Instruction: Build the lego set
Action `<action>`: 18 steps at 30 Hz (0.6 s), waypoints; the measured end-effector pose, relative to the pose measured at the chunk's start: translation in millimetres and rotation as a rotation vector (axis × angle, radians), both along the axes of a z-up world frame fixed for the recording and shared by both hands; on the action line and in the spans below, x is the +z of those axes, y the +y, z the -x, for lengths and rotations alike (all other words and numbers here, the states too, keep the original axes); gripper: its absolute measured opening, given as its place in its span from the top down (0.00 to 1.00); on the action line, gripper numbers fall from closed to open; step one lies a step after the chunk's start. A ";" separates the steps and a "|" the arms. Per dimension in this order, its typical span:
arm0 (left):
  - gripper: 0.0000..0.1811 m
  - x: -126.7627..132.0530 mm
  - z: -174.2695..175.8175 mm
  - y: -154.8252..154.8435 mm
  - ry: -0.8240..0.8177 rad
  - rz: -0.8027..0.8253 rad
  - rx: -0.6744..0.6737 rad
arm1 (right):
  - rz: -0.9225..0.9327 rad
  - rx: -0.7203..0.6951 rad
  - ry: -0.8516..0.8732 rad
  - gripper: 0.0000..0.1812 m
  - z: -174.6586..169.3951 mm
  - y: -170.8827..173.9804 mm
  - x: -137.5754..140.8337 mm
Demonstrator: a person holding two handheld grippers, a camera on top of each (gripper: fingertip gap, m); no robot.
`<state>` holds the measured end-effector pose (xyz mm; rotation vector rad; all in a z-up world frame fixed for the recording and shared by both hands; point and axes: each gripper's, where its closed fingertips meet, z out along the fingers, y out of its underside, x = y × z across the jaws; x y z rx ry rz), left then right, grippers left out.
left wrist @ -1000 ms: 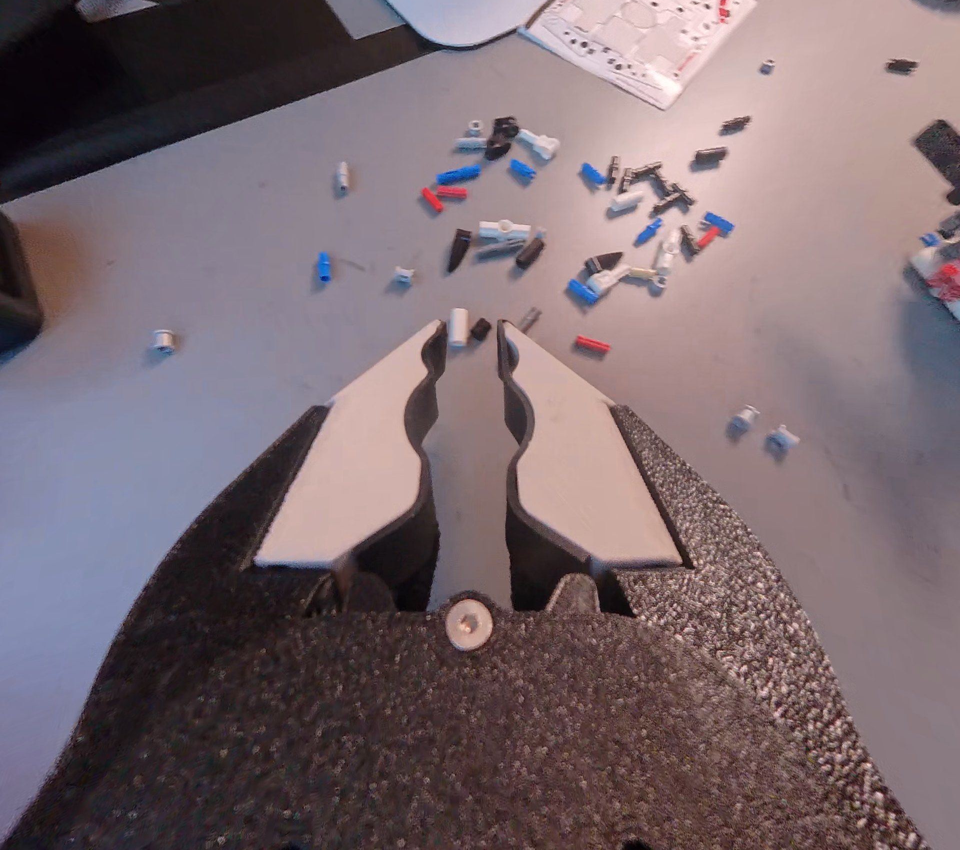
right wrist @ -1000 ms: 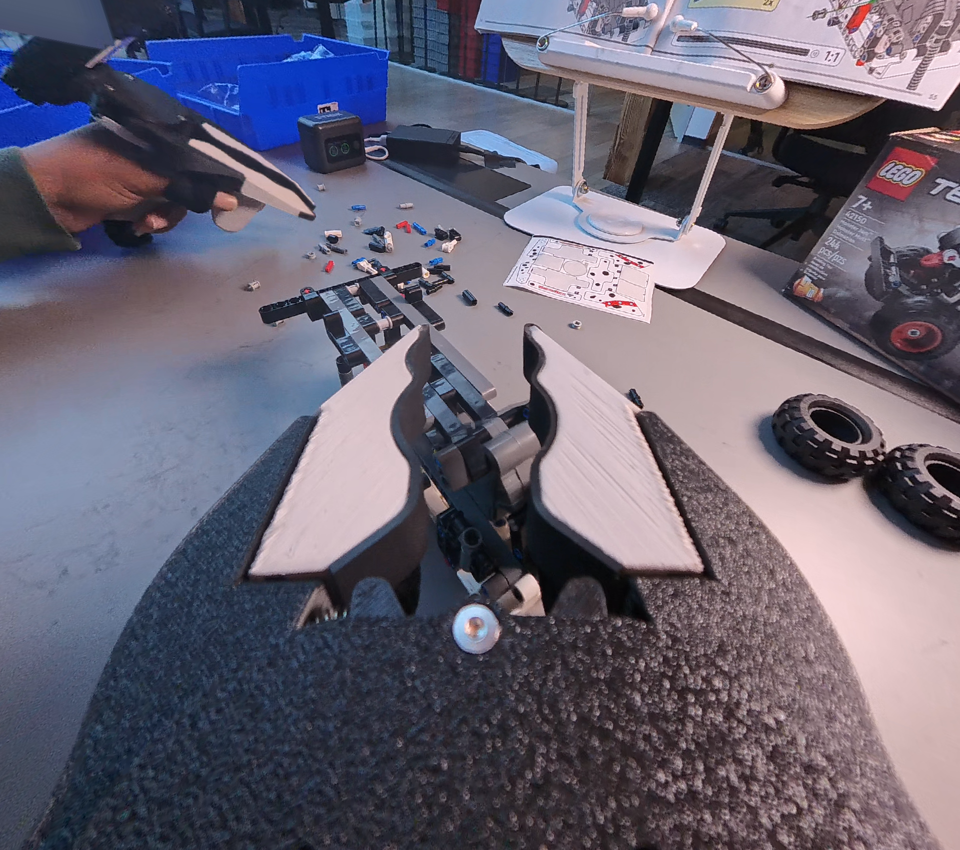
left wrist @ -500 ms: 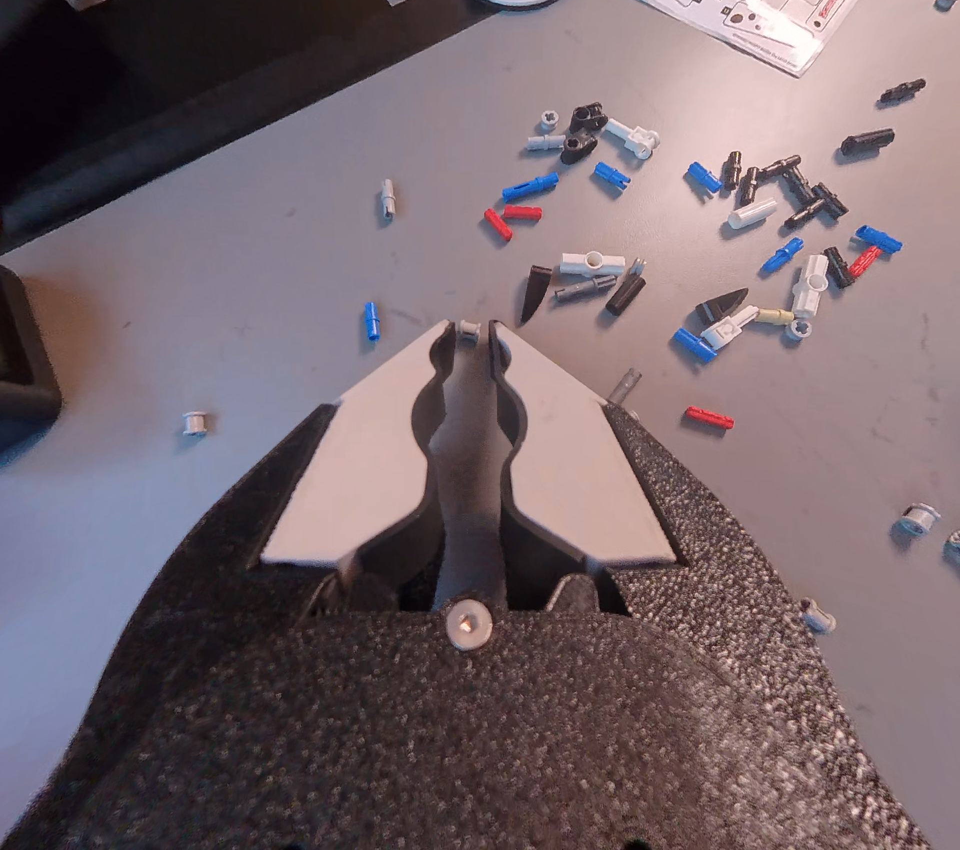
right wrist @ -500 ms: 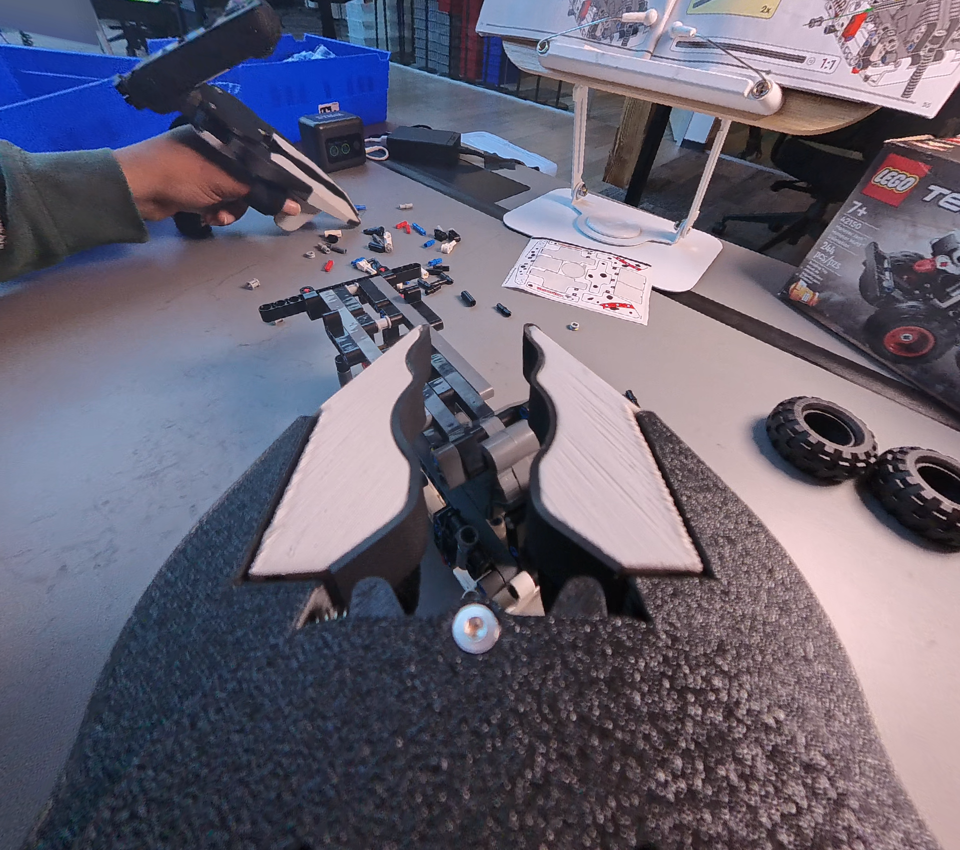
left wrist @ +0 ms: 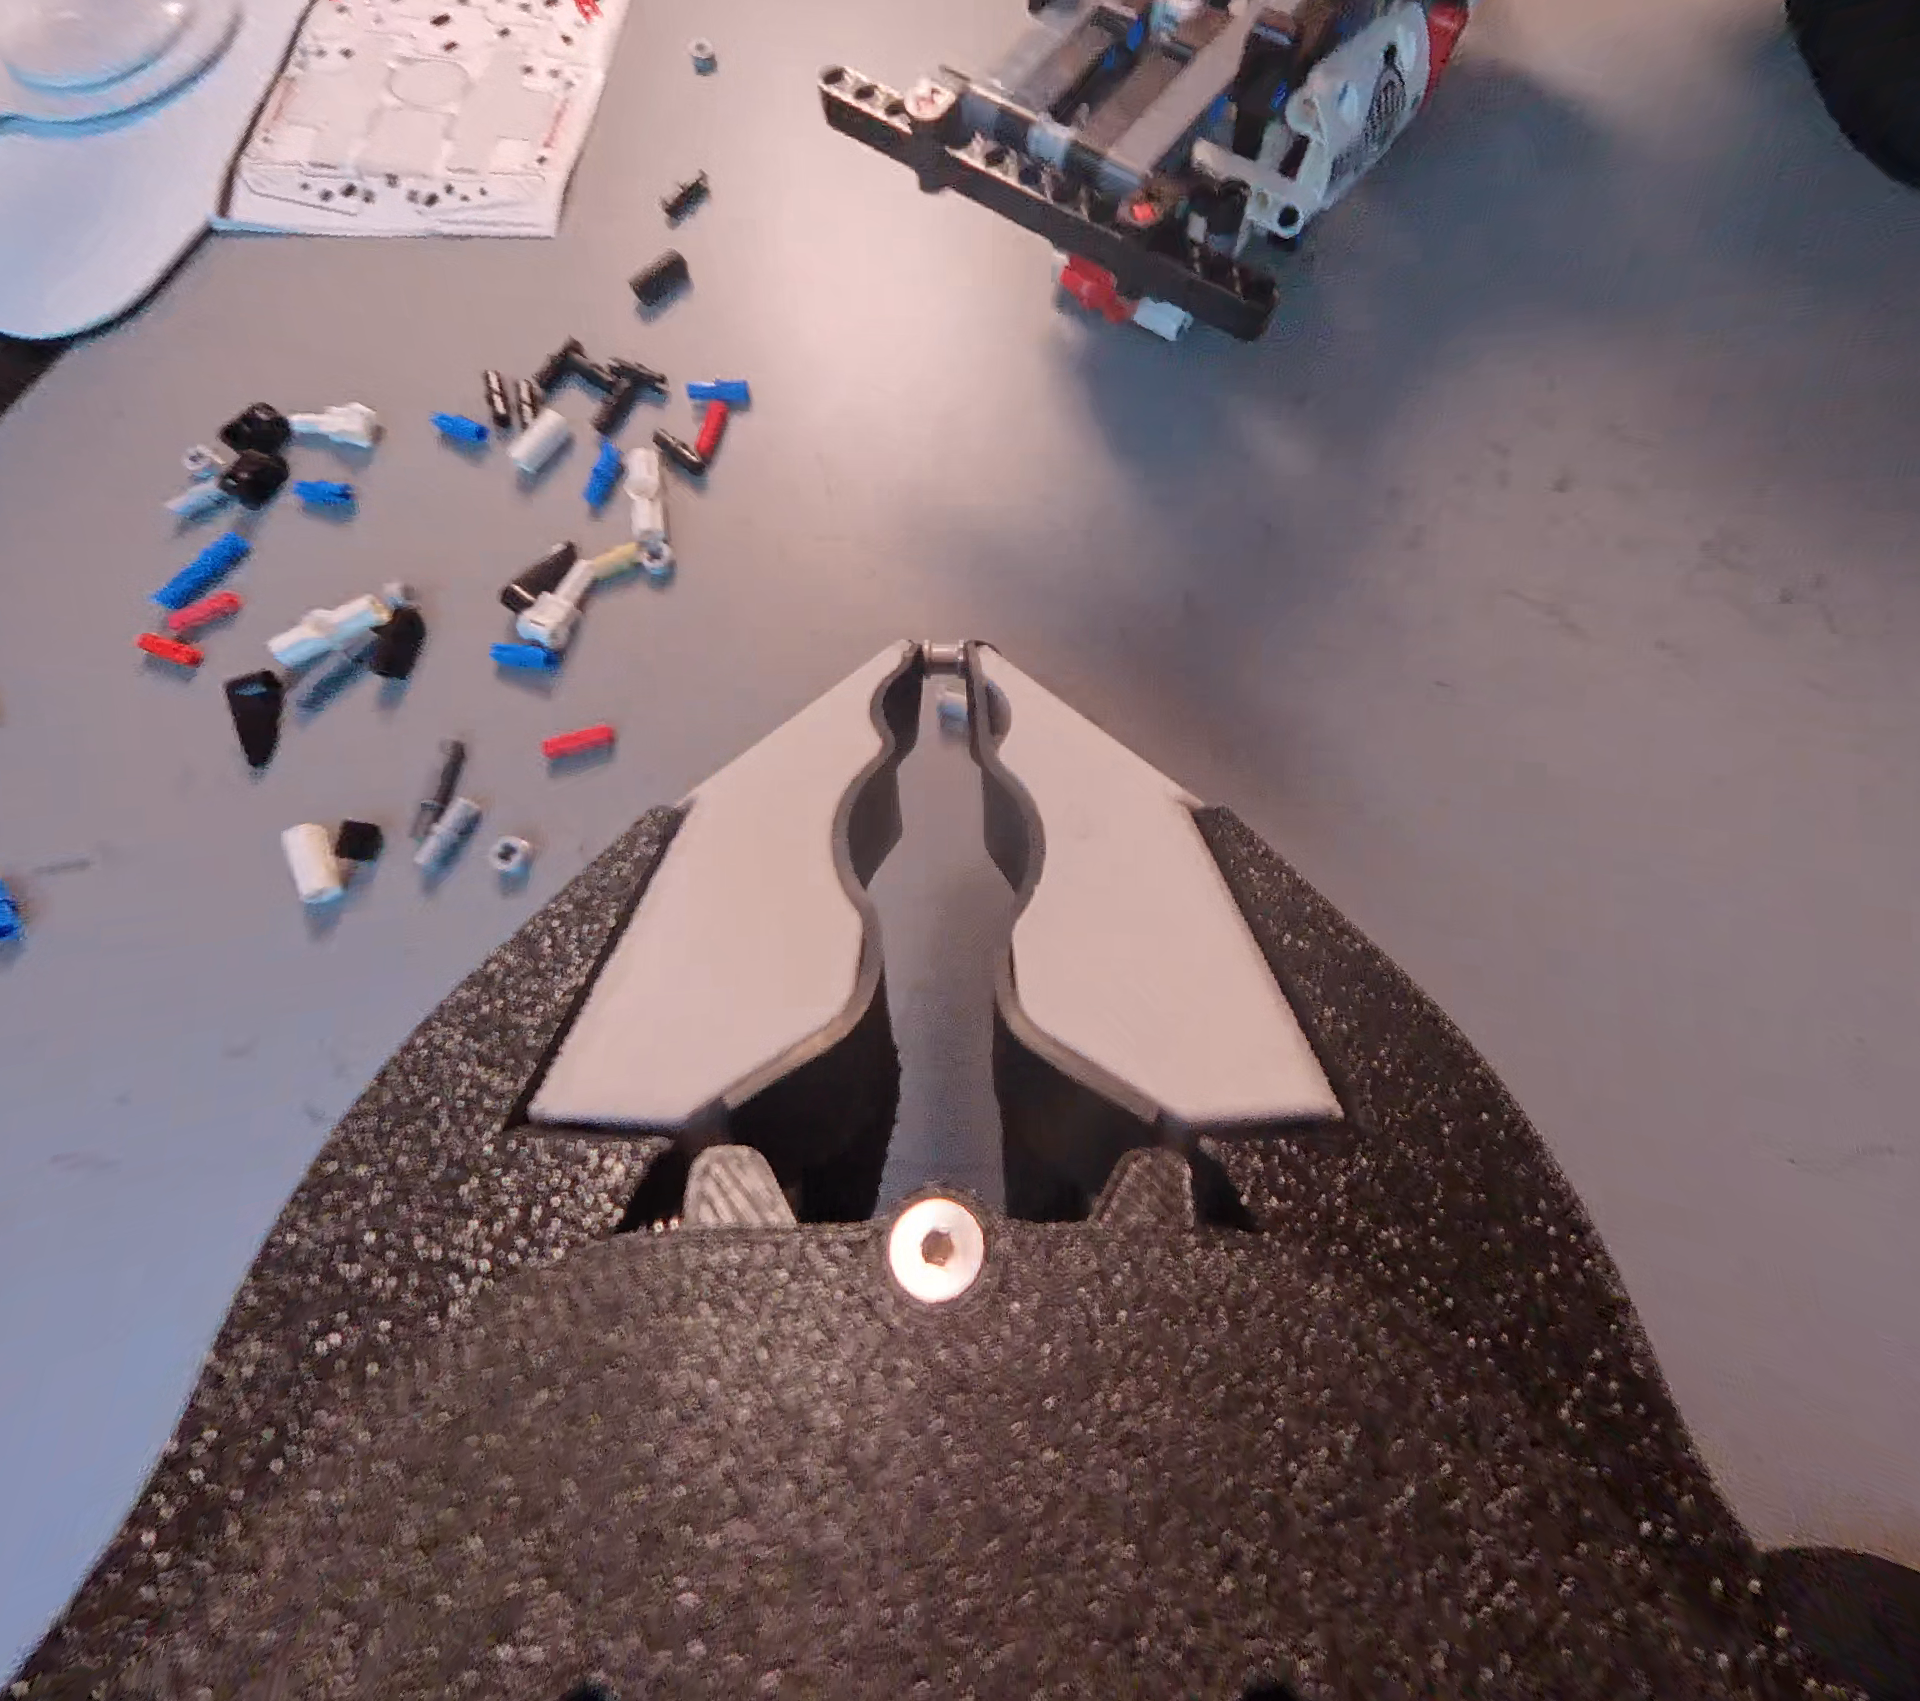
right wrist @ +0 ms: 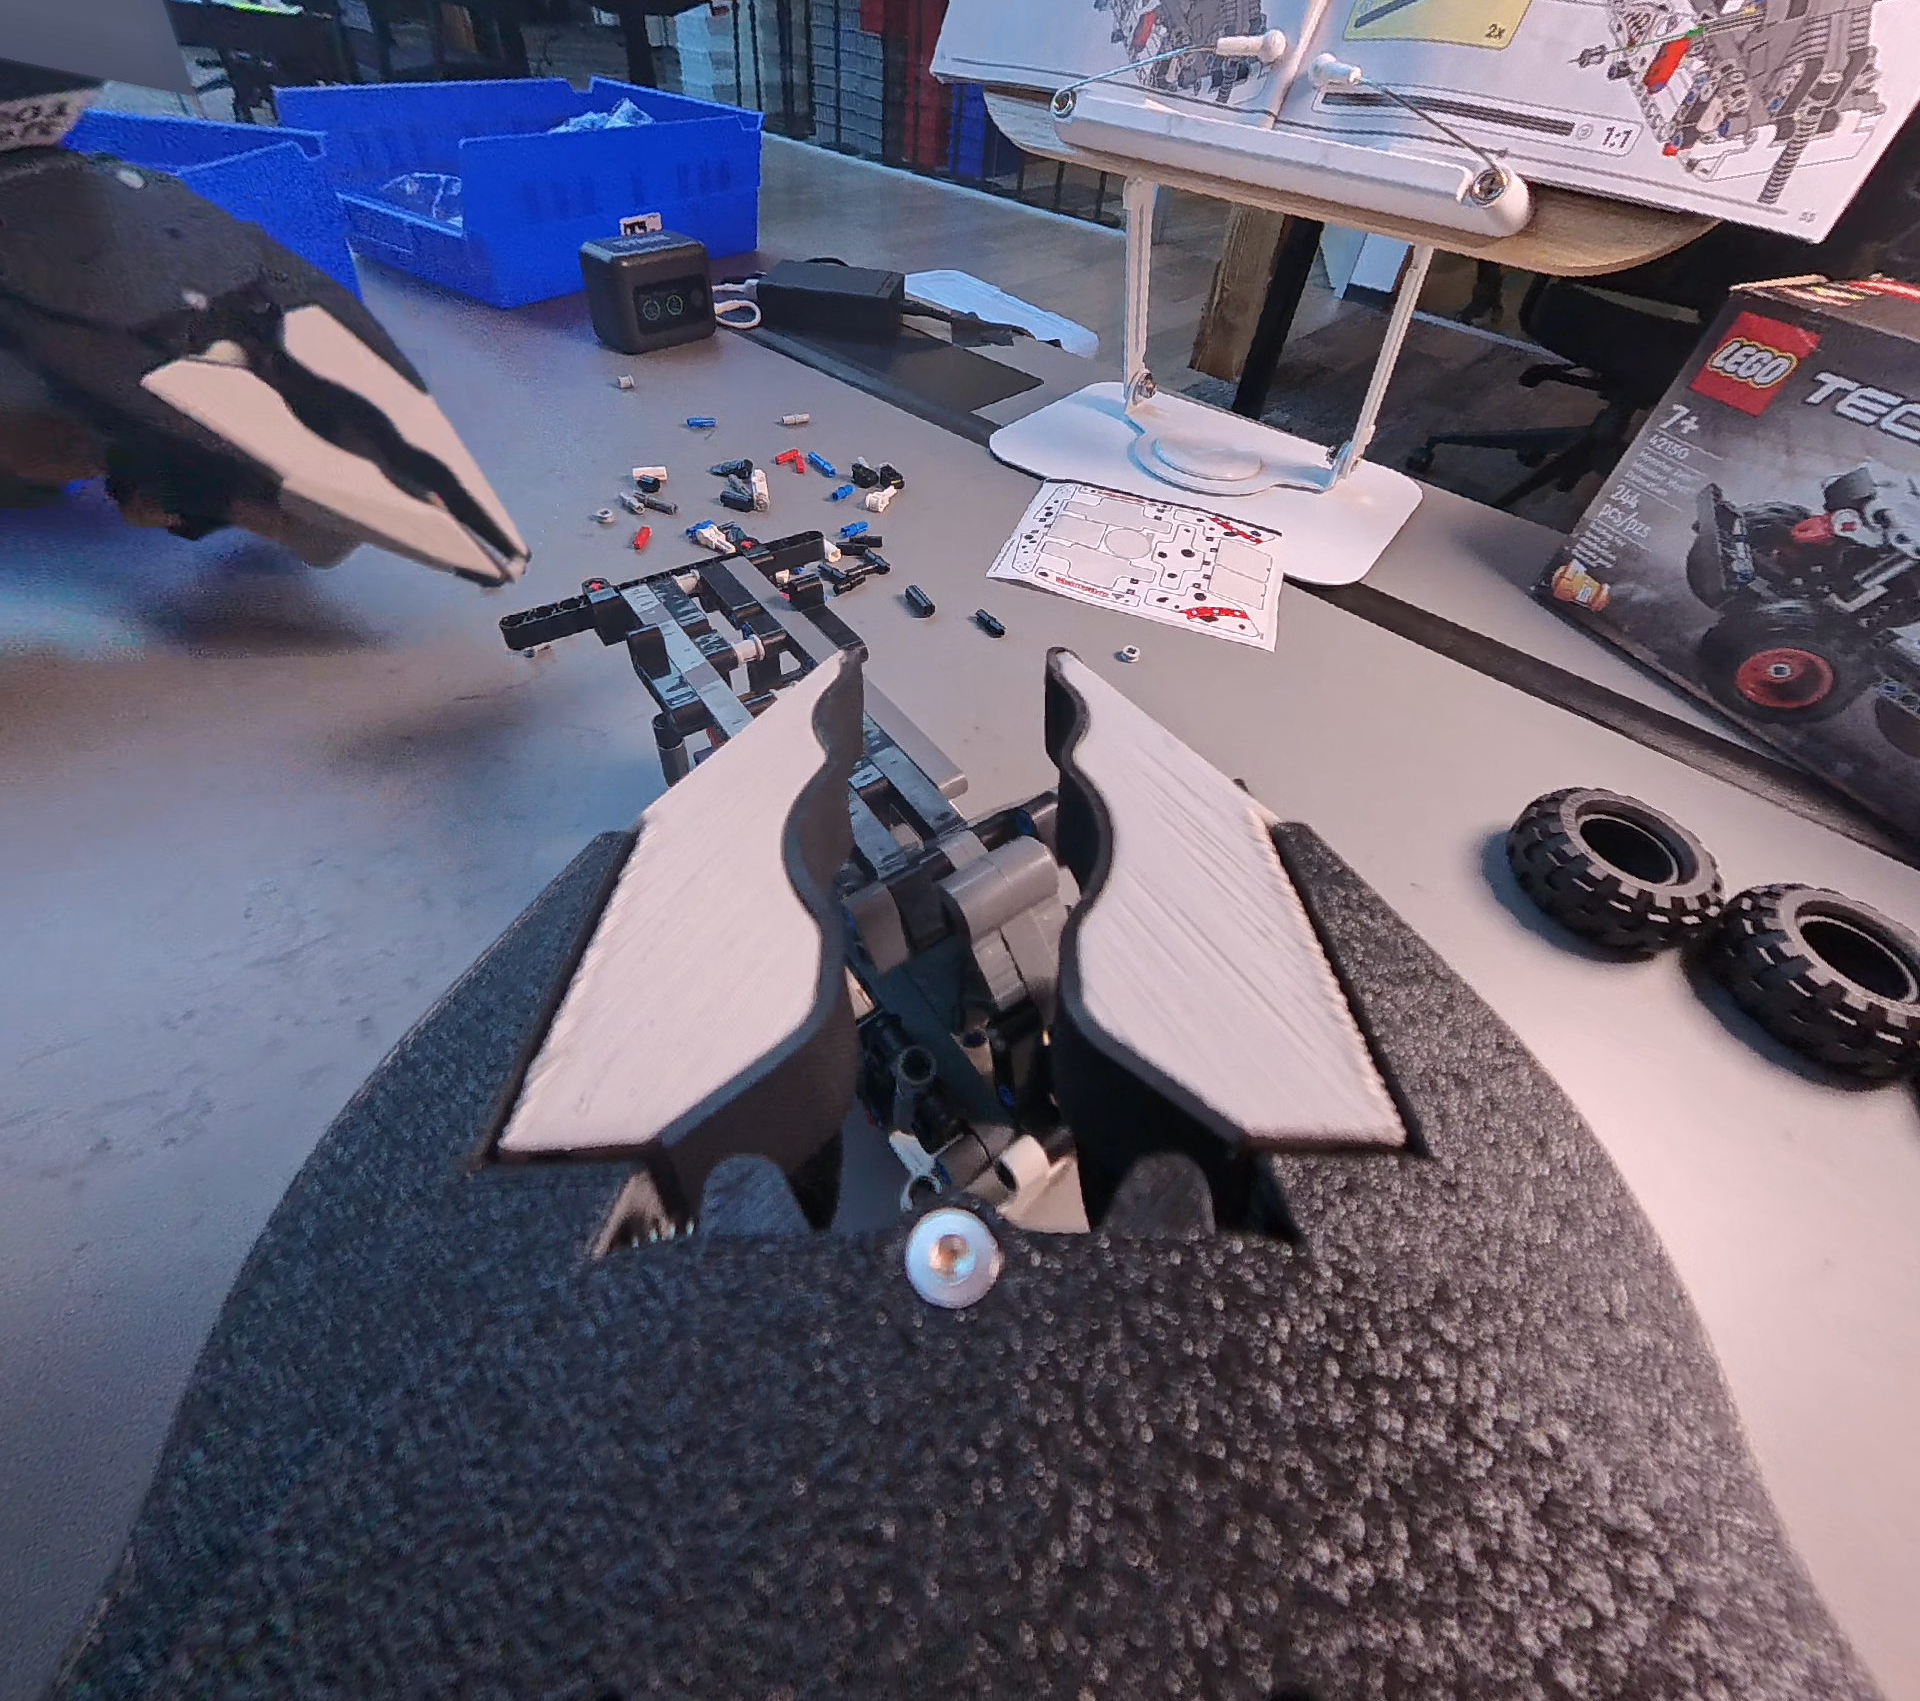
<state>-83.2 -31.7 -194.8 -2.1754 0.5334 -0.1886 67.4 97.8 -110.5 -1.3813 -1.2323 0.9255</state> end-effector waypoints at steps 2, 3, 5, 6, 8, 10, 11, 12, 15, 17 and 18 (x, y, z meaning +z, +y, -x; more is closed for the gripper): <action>0.96 -12.8 -5.7 -8.9 0.032 0.046 -0.004 | -0.003 0.006 -0.005 0.81 1.2 -2.2 -1.4; 0.96 -17.8 -3.7 -10.5 0.055 0.060 0.007 | -0.006 0.009 -0.009 0.81 1.7 -3.2 -2.1; 0.96 -24.2 -0.6 -12.2 0.080 0.084 0.014 | -0.012 0.013 -0.014 0.81 2.6 -4.8 -3.0; 0.96 -25.9 0.0 -12.5 0.088 0.092 0.012 | -0.014 0.013 -0.015 0.81 2.7 -5.0 -3.1; 0.93 -29.4 0.9 -13.4 0.101 0.109 0.008 | -0.020 0.009 -0.017 0.81 2.4 -4.3 -3.1; 0.91 -28.2 1.2 -14.5 0.097 0.106 0.007 | -0.022 0.003 -0.017 0.81 1.8 -2.9 -3.2; 0.91 -25.6 3.1 -15.7 0.094 0.102 0.014 | -0.021 0.002 -0.018 0.81 1.6 -2.3 -3.6; 0.91 -21.8 7.2 -16.8 0.096 0.091 0.031 | -0.019 0.001 -0.019 0.81 1.6 -1.8 -4.1; 0.89 -13.0 24.4 -22.1 0.090 0.072 0.110 | -0.015 0.005 -0.022 0.81 2.3 -2.4 -5.4; 0.89 -13.7 38.7 -25.8 0.095 0.073 0.177 | -0.013 0.009 -0.025 0.81 3.1 -3.1 -6.9; 0.89 -15.2 44.1 -26.8 0.093 0.073 0.202 | -0.013 0.008 -0.026 0.81 3.3 -3.1 -7.2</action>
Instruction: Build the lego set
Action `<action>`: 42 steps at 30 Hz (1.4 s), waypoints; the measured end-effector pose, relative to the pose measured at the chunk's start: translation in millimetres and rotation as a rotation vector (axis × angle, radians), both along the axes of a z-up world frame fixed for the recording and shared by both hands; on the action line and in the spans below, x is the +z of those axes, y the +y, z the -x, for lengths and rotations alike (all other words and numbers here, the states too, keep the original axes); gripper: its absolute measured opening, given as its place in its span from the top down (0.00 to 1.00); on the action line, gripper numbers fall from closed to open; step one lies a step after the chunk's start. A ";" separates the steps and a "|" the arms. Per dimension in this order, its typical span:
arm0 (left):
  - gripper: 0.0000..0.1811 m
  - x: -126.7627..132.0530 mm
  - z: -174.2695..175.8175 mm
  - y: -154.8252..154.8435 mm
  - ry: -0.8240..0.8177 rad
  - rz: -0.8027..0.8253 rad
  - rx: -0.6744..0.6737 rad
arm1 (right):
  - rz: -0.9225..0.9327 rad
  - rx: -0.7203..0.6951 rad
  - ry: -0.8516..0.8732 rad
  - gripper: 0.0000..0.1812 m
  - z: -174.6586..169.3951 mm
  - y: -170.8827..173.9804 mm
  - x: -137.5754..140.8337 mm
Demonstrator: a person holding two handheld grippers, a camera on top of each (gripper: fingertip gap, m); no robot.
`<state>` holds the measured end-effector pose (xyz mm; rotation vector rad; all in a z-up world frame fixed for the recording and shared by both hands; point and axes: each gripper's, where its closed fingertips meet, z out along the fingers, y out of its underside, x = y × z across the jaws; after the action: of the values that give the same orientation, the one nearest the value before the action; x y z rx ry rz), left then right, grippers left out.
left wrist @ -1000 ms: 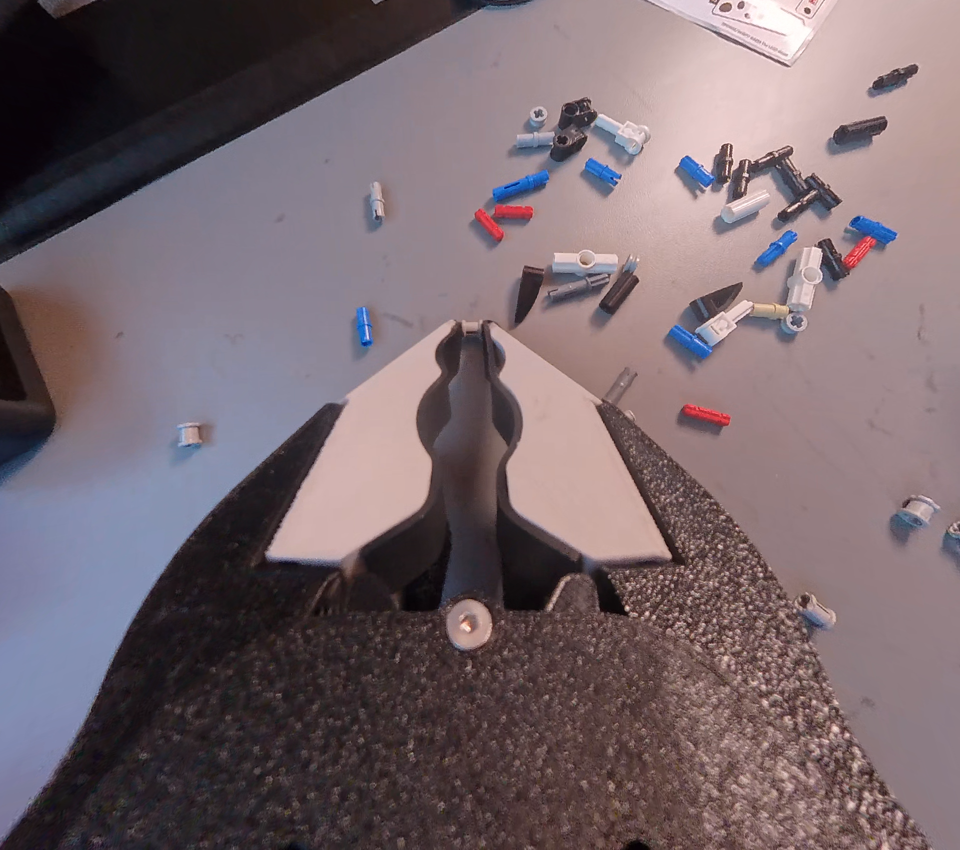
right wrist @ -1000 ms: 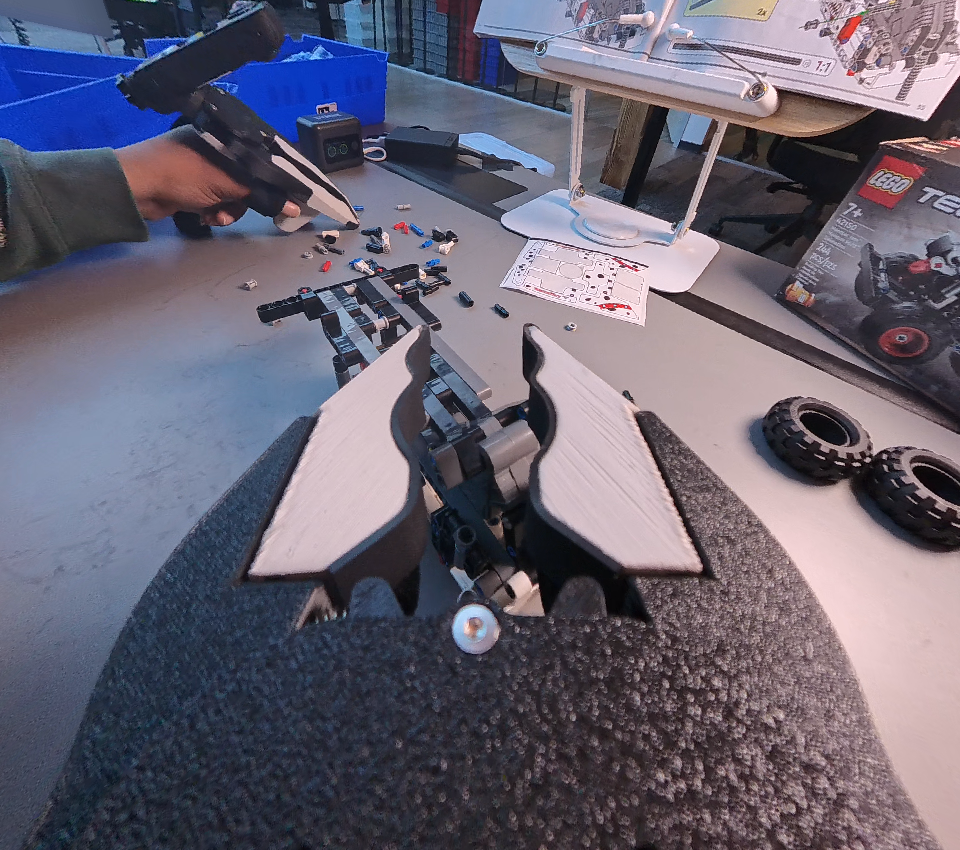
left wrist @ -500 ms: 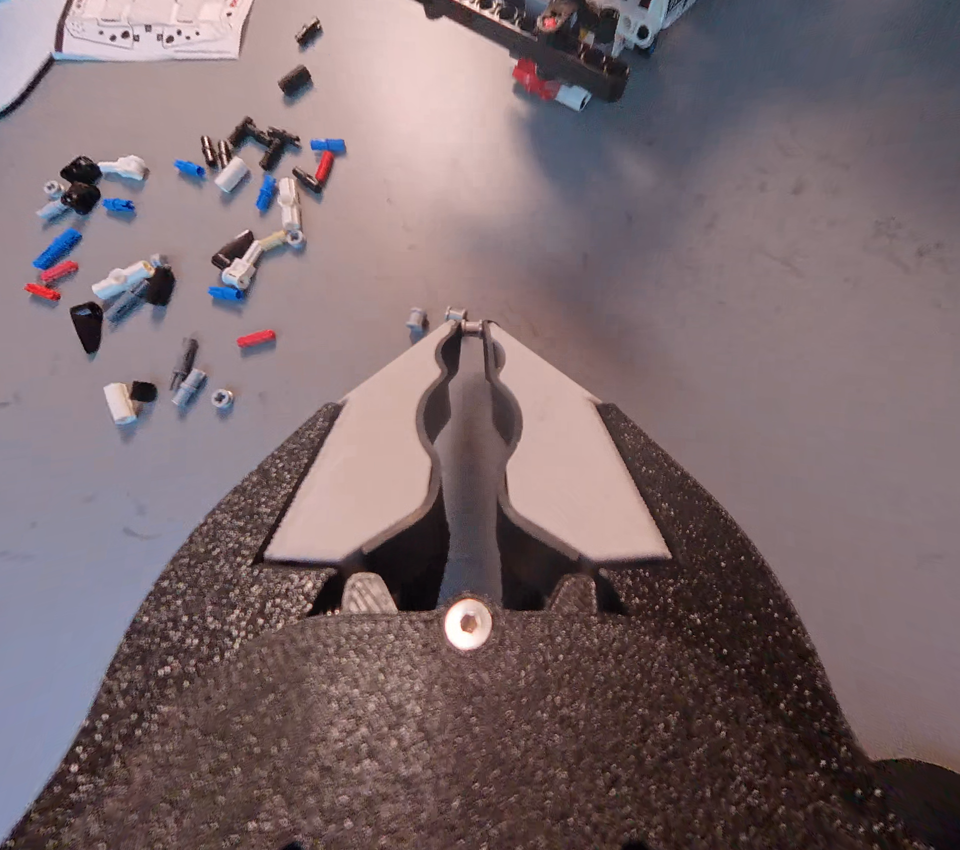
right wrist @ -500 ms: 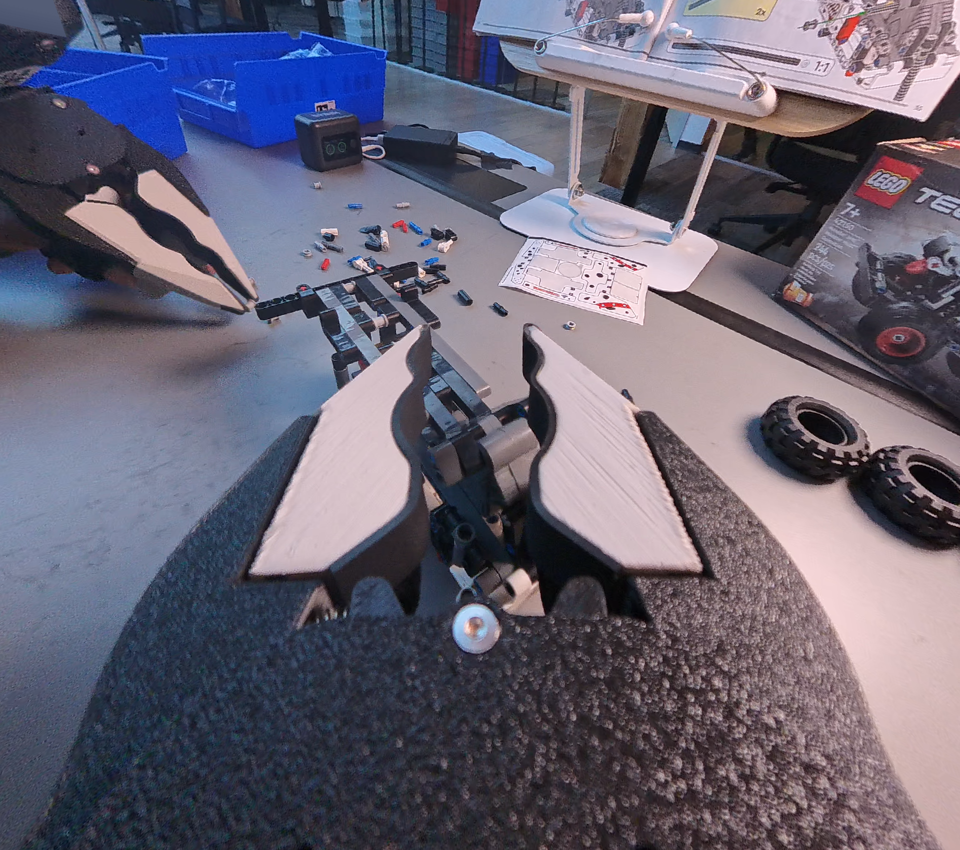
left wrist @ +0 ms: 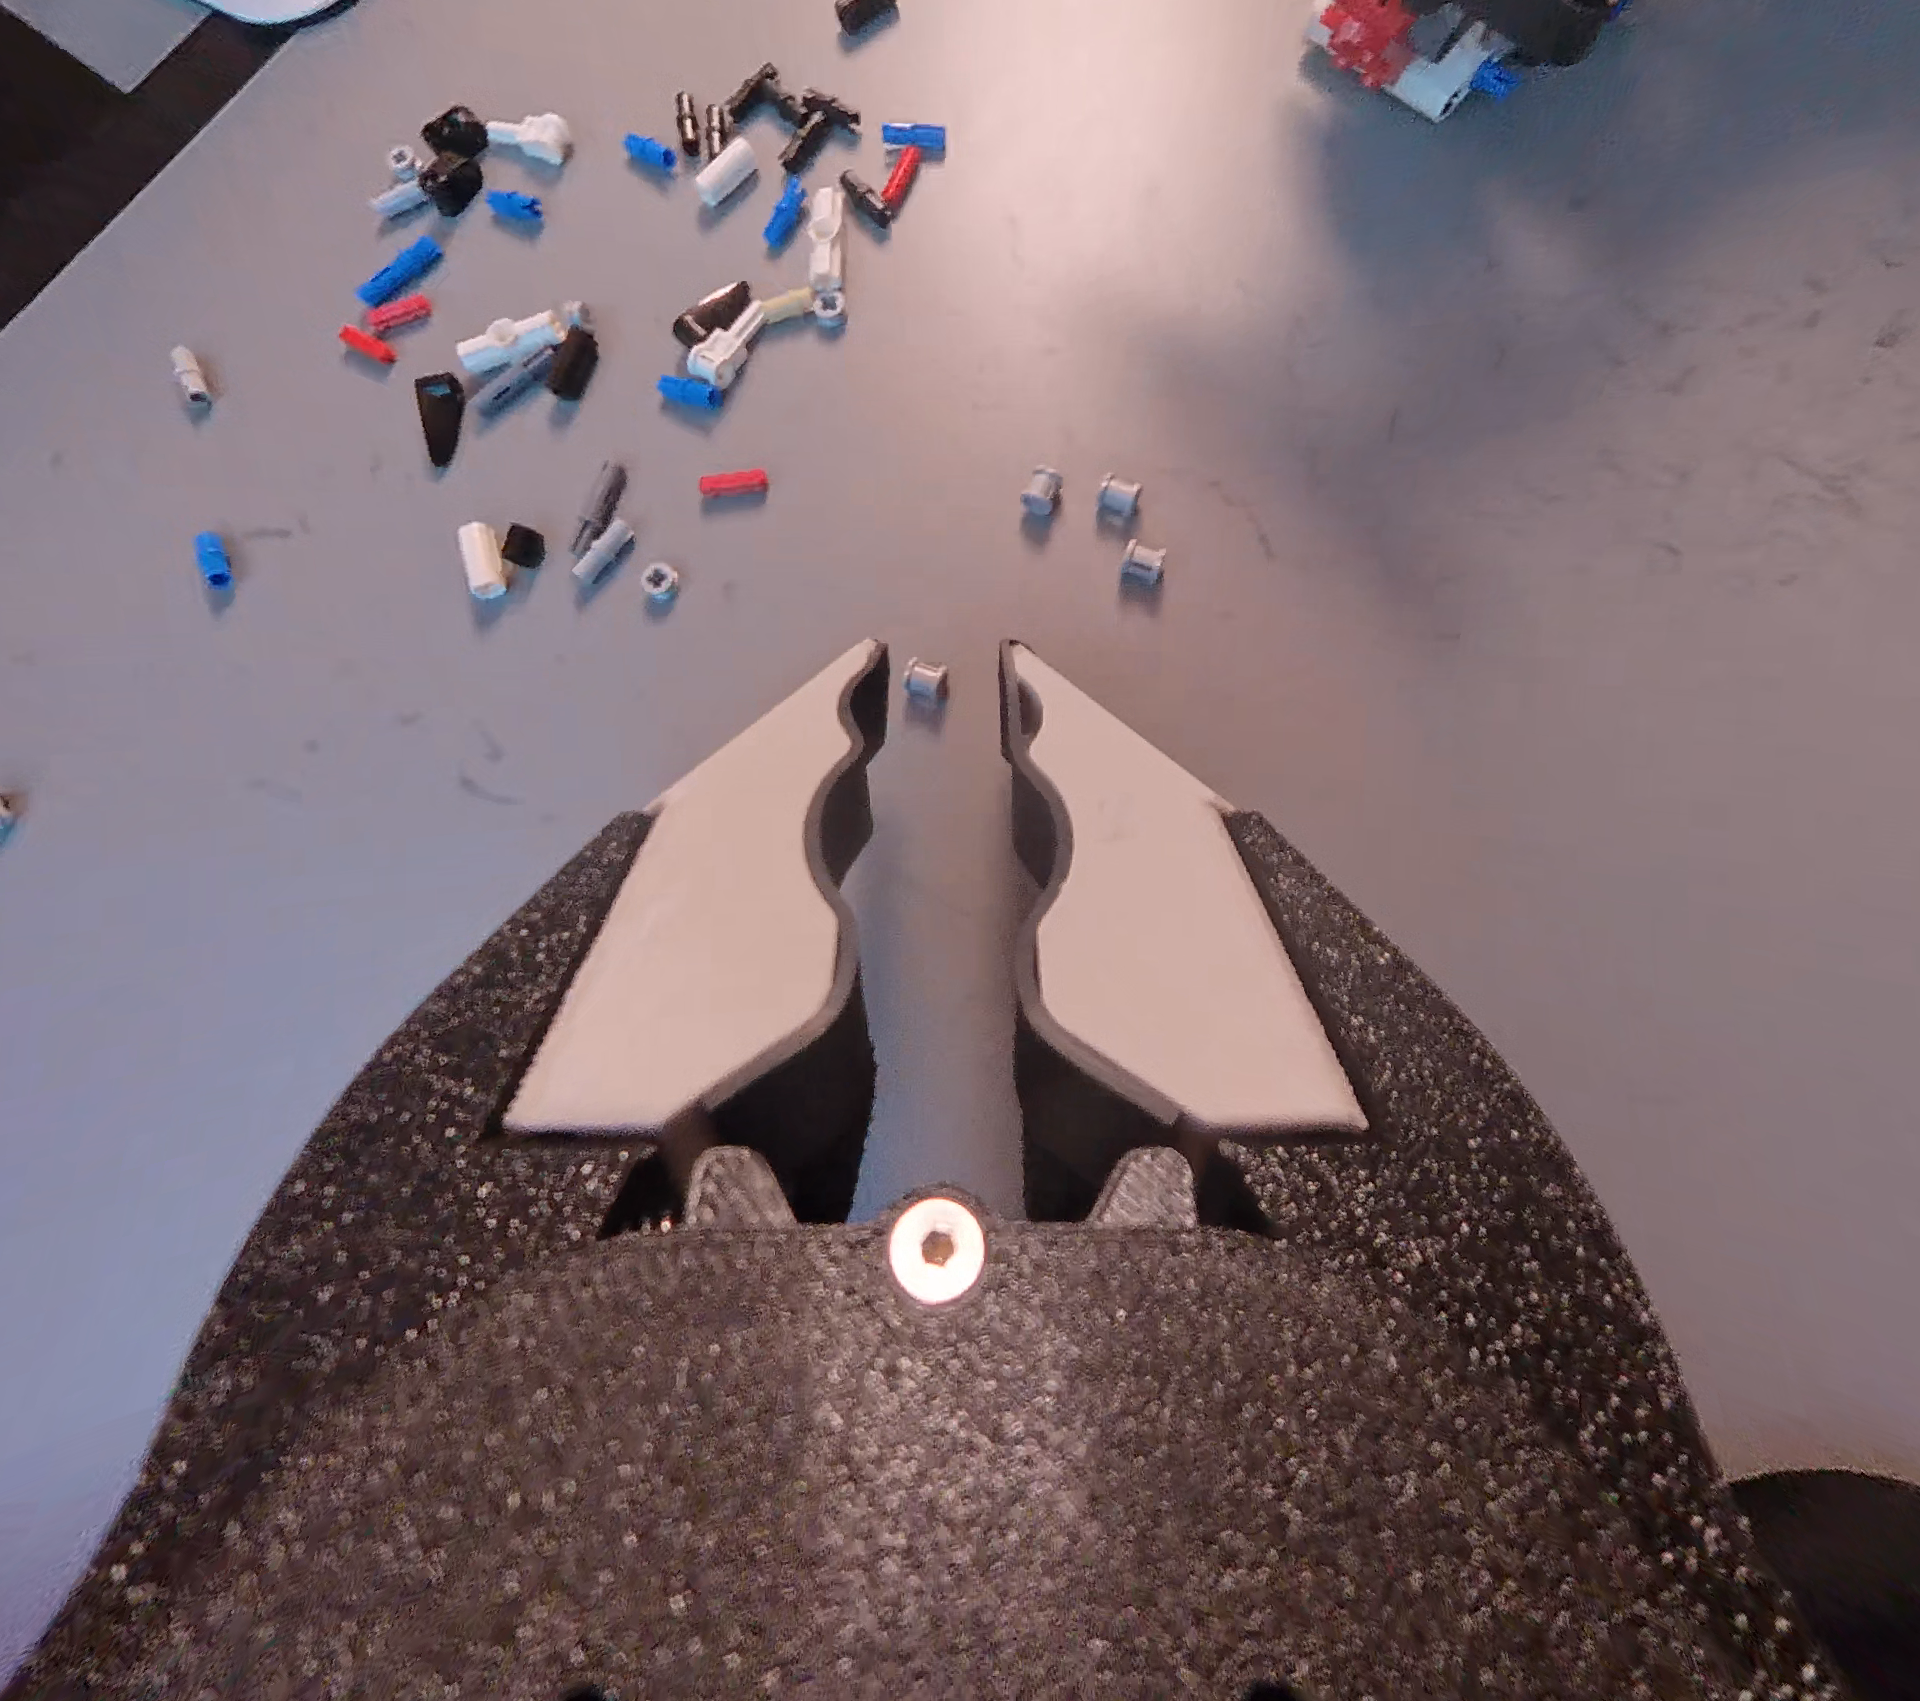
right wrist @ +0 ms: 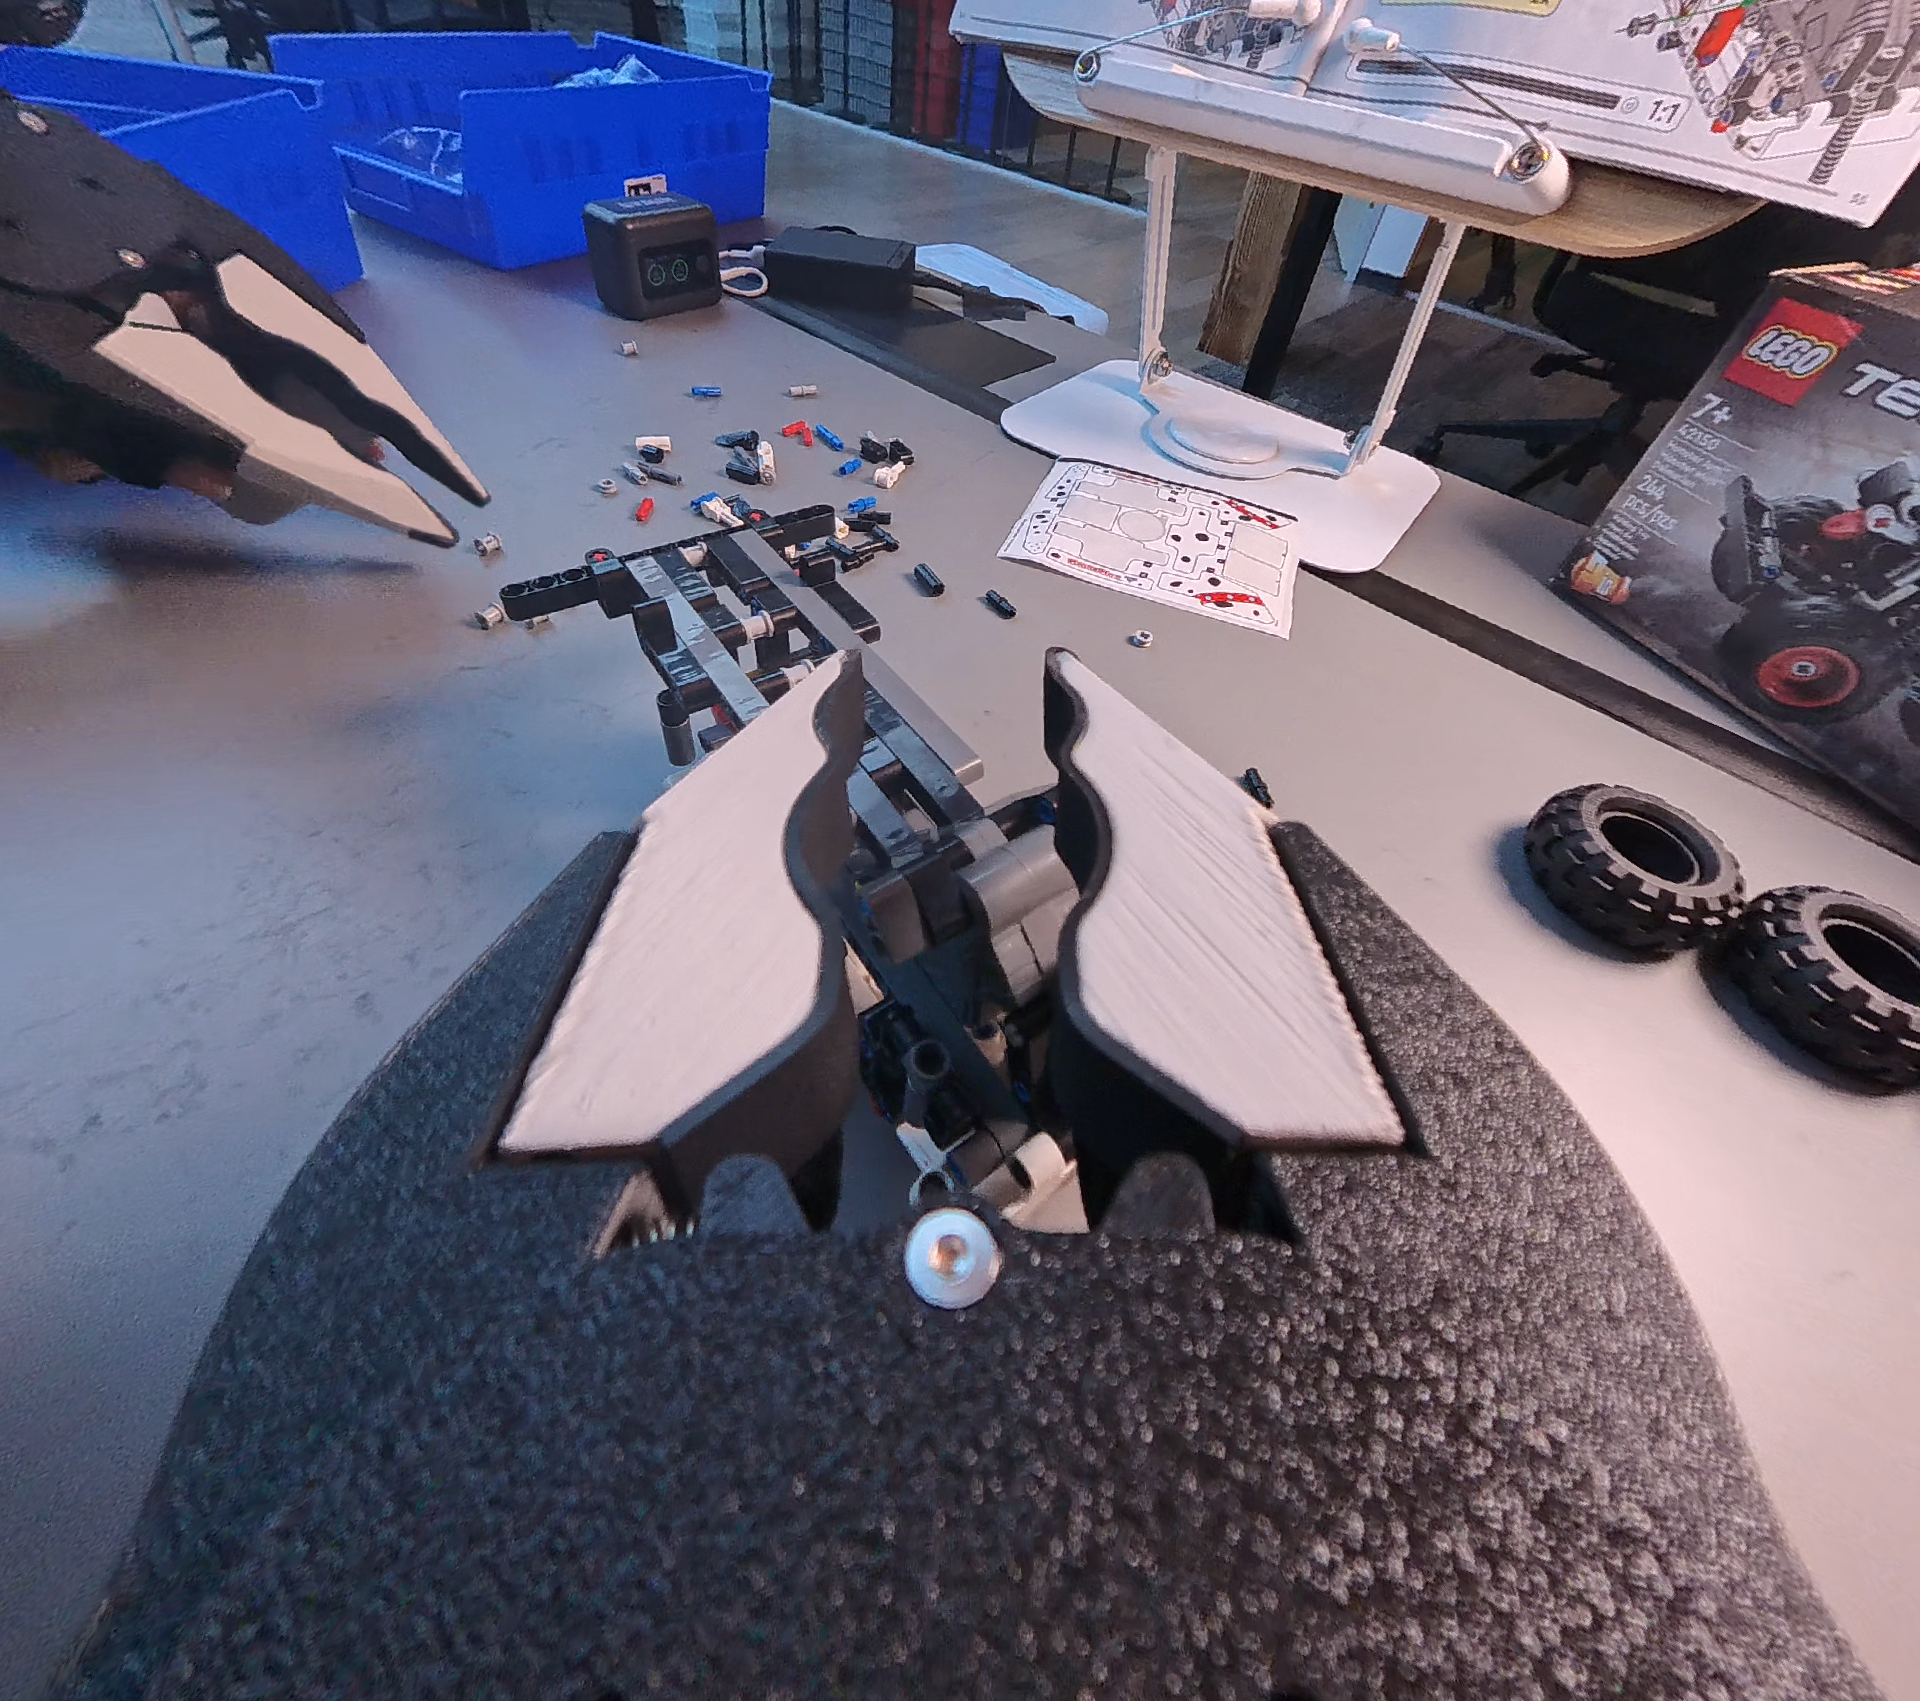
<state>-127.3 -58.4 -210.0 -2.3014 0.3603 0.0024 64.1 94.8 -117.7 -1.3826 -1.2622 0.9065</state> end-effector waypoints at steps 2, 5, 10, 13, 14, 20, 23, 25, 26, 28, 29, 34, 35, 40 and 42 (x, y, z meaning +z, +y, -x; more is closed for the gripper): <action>0.88 -4.2 4.2 -0.3 -0.007 0.008 0.013 | 0.001 0.000 0.001 0.81 0.1 0.3 0.0; 0.89 -11.9 7.1 1.7 0.006 0.039 0.007 | 0.002 -0.003 0.000 0.82 -0.1 1.2 -0.4; 0.96 -13.7 -12.0 -1.1 -0.012 0.070 -0.096 | -0.002 -0.003 -0.003 0.81 -0.2 1.5 -0.8; 0.96 -11.6 -31.7 -3.6 -0.032 0.059 -0.168 | -0.002 -0.002 -0.003 0.81 -0.2 1.3 -0.8; 0.96 -12.8 -33.3 -3.4 -0.016 0.062 -0.176 | -0.002 -0.002 -0.003 0.81 -0.2 1.3 -0.8; 0.91 -14.0 -38.4 -1.8 -0.032 0.067 -0.193 | -0.007 0.000 -0.006 0.82 -0.2 0.6 -0.9; 0.89 -8.0 -44.0 2.9 -0.054 0.035 -0.203 | -0.007 0.000 -0.006 0.82 0.0 0.8 -1.0; 0.89 -10.7 -46.9 6.9 -0.047 0.042 -0.209 | -0.008 -0.001 -0.005 0.82 0.2 0.9 -1.1; 0.90 -12.8 -48.0 9.2 -0.041 0.046 -0.210 | -0.008 -0.001 -0.005 0.82 0.1 1.0 -1.2; 0.91 -15.3 -50.2 13.2 -0.038 0.050 -0.213 | -0.008 0.000 -0.006 0.82 0.2 0.8 -1.1; 0.92 -14.5 -50.1 14.9 -0.036 0.047 -0.213 | -0.008 0.000 -0.006 0.82 0.1 0.7 -1.2; 0.96 -15.2 -48.0 10.1 -0.011 0.070 -0.229 | -0.007 0.001 -0.006 0.82 0.1 0.5 -1.1; 0.96 -15.1 -47.0 8.4 -0.010 0.074 -0.227 | -0.007 0.002 -0.006 0.82 0.0 0.6 -1.1; 0.95 -15.1 -43.3 5.9 -0.005 0.074 -0.214 | -0.008 0.002 -0.006 0.82 0.1 0.4 -1.1; 0.93 -14.8 -43.5 5.9 -0.013 0.075 -0.214 | -0.008 0.002 -0.006 0.82 0.1 0.4 -1.1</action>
<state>-83.8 -52.5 -224.8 -2.3239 0.6069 -0.1348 64.0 95.2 -118.8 -1.3793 -1.2703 0.8986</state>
